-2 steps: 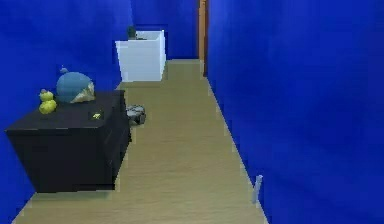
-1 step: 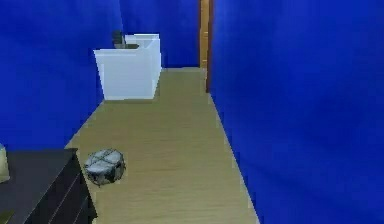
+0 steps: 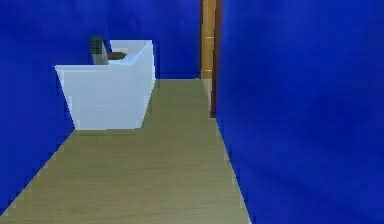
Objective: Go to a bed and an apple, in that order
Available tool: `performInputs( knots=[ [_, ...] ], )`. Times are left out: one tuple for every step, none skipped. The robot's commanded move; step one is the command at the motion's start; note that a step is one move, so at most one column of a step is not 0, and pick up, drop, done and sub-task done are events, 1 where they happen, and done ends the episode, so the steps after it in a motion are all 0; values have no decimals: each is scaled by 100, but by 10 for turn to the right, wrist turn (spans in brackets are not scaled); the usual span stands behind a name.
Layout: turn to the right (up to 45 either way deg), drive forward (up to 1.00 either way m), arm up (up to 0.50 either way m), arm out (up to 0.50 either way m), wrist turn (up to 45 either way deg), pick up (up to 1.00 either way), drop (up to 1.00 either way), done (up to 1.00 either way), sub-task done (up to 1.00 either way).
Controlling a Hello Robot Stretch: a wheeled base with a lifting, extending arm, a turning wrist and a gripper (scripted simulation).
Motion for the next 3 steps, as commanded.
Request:
performInputs(
  knots=[
    [0,100,0,0,0,0,0,0,0],
    [0,100,0,0,0,0,0,0,0],
    [-60,0,0,0,0,0,0,0,0]
  ],
)
